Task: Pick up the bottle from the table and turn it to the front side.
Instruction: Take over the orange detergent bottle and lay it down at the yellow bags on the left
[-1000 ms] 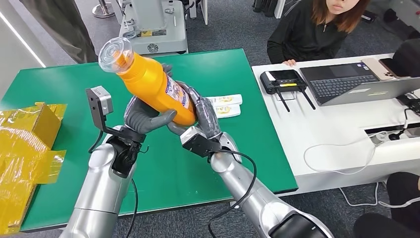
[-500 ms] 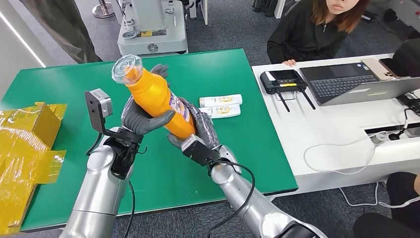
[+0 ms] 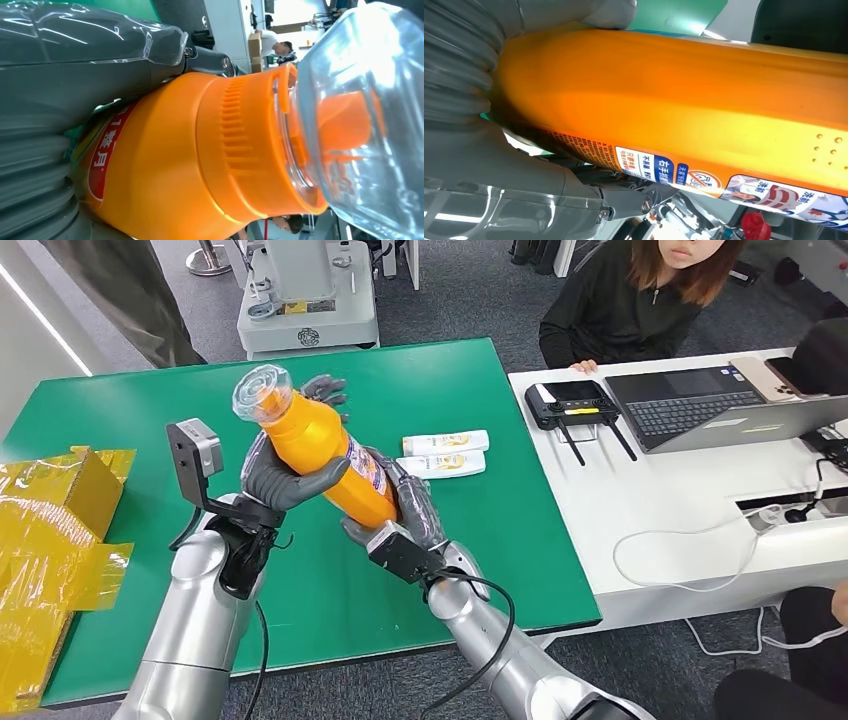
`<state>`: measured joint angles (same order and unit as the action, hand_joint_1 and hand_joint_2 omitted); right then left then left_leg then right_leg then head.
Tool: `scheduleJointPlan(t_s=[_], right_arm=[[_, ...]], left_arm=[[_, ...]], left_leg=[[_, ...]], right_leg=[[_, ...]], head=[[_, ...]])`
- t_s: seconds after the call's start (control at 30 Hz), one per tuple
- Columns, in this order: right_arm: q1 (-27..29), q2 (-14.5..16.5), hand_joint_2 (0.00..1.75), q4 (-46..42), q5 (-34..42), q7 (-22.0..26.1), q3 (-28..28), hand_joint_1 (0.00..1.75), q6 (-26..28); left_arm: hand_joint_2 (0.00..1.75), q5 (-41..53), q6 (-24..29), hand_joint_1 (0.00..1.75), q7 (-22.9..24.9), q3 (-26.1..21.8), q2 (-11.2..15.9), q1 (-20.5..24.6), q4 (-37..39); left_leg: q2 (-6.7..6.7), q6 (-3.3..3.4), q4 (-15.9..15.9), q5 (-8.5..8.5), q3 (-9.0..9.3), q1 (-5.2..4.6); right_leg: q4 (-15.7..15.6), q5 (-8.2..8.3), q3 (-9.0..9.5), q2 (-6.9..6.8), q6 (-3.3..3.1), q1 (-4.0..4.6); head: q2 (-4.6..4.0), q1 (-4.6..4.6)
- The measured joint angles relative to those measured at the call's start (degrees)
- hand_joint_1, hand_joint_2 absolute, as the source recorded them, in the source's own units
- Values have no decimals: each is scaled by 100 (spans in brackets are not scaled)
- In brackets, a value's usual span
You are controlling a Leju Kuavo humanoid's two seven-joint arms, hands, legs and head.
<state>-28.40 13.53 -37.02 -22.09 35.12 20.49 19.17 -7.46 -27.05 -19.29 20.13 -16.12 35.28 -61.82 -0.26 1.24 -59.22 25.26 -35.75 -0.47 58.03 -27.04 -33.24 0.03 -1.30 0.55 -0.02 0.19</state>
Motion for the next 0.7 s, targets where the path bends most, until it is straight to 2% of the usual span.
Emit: scheduleJointPlan(t_s=[0.57, 0.7], right_arm=[[-43, -1, 175, 218, -112, 184, -156, 175, 99], [-42, -2, 175, 223, -111, 220, -170, 3, 99]], left_arm=[[175, -324, -404, 175, 32, 0, 10, 138, 338], [175, -377, -424, 175, 32, 0, 10, 161, 393]], left_leg=[[1, 0, 0, 0, 0, 0], [1, 0, 0, 0, 0, 0]], right_leg=[[0, 0, 0, 1, 0, 0], [0, 0, -1, 1, 0, 0]], head=[[0, -1], [0, 0]])
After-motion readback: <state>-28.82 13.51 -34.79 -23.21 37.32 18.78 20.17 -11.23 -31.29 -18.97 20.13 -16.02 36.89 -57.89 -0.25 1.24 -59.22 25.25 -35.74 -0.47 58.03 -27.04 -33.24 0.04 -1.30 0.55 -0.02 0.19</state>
